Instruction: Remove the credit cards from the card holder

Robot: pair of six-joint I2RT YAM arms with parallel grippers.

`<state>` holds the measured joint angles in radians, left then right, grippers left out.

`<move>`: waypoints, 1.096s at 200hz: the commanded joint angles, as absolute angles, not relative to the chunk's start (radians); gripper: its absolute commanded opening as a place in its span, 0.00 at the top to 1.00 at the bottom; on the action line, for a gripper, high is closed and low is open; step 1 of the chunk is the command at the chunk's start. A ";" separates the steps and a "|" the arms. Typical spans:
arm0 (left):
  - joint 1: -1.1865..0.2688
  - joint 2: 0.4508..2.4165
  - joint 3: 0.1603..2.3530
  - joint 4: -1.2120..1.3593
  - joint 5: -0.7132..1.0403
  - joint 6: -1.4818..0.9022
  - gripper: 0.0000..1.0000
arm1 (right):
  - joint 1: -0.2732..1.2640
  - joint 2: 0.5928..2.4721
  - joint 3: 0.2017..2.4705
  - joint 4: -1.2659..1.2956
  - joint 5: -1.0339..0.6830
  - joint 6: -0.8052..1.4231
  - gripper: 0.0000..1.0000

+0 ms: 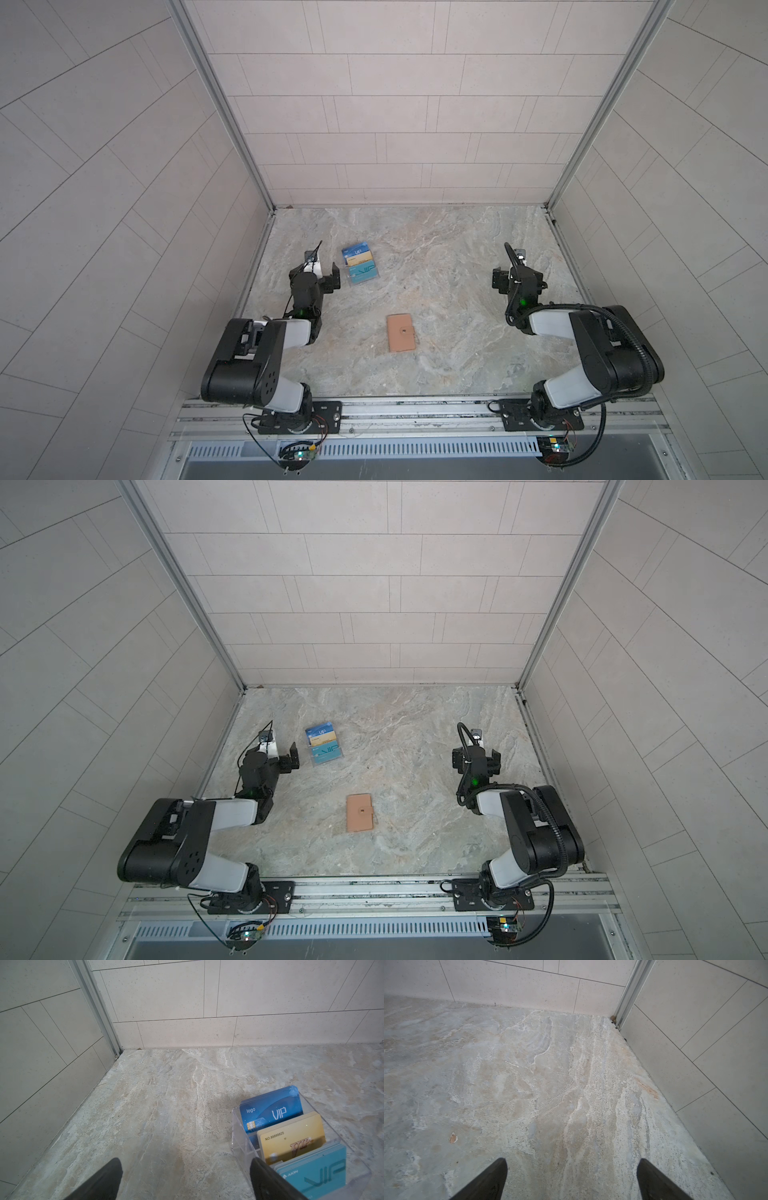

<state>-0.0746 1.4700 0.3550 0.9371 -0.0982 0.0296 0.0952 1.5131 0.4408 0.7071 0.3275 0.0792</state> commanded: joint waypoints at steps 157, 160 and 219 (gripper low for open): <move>-0.108 1.222 0.465 0.513 -0.221 -0.058 0.00 | 0.097 1.401 0.599 0.311 0.369 0.148 0.01; -0.113 1.211 0.466 0.499 -0.217 -0.062 0.00 | 0.098 1.395 0.603 0.292 0.372 0.154 0.01; -0.183 0.984 0.601 0.068 -0.162 -0.171 0.00 | 0.175 1.167 0.688 -0.072 0.355 0.241 0.01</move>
